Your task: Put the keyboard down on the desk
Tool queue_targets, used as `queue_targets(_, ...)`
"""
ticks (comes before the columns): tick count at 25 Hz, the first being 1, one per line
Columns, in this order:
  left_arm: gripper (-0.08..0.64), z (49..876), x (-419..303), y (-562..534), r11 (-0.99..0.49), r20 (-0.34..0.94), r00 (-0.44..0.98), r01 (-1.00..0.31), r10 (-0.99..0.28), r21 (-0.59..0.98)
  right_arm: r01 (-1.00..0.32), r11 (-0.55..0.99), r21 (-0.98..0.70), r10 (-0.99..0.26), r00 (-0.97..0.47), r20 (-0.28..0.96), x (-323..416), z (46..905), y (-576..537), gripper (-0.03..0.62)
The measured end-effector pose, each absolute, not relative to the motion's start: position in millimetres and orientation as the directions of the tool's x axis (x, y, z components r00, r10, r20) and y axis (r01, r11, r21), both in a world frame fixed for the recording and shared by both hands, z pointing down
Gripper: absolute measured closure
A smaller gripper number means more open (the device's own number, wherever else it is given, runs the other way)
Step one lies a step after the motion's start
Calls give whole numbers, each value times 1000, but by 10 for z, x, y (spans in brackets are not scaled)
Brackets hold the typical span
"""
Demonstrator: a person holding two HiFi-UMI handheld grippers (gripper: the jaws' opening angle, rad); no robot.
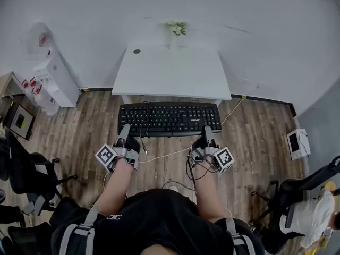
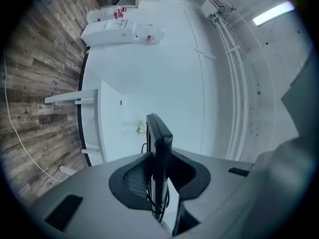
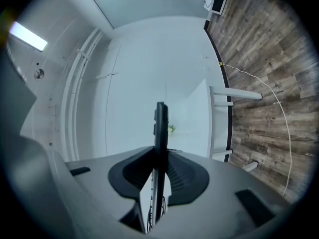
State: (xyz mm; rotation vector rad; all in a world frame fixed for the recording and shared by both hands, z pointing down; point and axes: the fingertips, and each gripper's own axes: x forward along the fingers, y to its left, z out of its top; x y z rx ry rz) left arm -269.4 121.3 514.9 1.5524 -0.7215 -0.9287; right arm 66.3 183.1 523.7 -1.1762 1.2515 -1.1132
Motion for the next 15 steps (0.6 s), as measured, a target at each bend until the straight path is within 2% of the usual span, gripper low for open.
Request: queue_targets(15,489,5182,-2162,1063,-182,-181,481,46,-858,982,-29,95,-995,-995,-7,-95,1193,5251,1609,515)
